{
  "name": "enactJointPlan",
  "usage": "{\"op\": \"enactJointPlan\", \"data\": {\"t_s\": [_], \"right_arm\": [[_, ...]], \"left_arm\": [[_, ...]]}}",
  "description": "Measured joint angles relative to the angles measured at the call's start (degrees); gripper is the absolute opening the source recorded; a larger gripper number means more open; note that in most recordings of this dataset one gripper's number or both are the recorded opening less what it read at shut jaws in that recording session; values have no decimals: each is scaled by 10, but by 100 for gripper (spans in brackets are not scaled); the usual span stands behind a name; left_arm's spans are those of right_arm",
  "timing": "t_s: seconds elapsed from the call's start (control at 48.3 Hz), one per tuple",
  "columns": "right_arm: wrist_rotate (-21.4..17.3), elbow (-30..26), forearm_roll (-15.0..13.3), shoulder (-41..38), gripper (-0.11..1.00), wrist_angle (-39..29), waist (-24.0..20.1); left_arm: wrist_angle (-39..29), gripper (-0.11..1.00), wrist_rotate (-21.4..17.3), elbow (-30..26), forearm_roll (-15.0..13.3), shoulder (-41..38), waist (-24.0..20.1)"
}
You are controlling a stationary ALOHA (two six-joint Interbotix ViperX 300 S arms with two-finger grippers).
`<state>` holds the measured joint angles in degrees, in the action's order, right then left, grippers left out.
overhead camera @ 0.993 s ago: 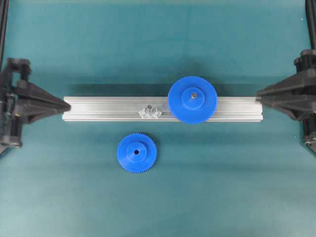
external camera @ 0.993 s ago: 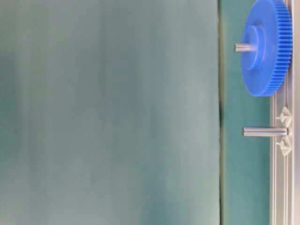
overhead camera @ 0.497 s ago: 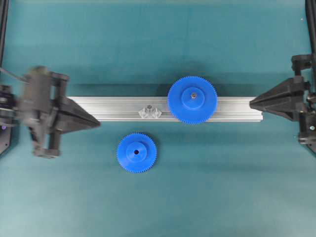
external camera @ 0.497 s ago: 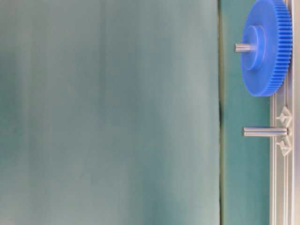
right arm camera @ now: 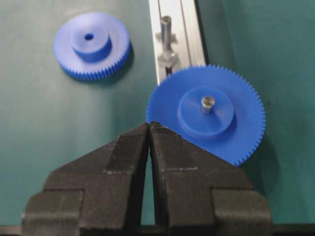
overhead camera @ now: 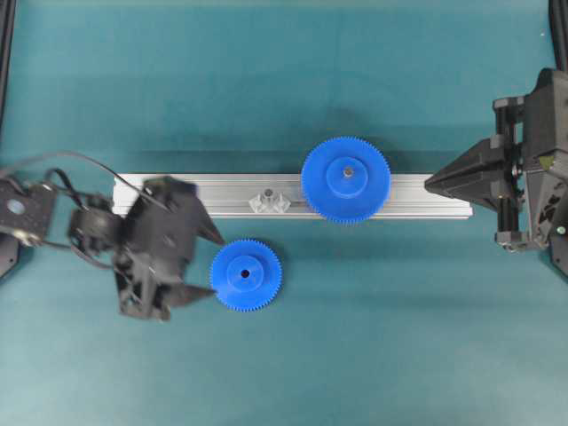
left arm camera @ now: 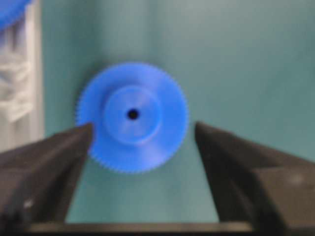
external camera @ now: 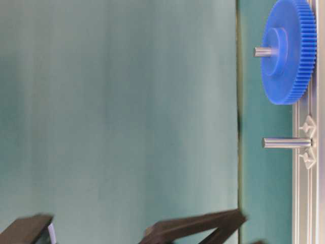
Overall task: Find the location of the shaft and insert the small gear.
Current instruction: 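Move the left gripper down over the small blue gear on the table, then close the left gripper on the small blue gear's hub and lift it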
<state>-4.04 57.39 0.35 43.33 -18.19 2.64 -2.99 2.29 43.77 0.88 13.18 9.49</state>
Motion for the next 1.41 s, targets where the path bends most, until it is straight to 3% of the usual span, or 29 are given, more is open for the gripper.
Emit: {"op": "enactJointPlan", "data": {"t_s": [0.497,0.91,1.407], "right_arm": [[-1,0,0,-2,12,-5,1],[-1,10,0,3,12,-5,1],[-3,24,1,24,12,-4,1]], "left_arm": [[0,90,-3,-64,0,-149,3],[-47,90,-3,-76,0,-169,-18],[-53,90,-2,-88,0,-193,-18]]}}
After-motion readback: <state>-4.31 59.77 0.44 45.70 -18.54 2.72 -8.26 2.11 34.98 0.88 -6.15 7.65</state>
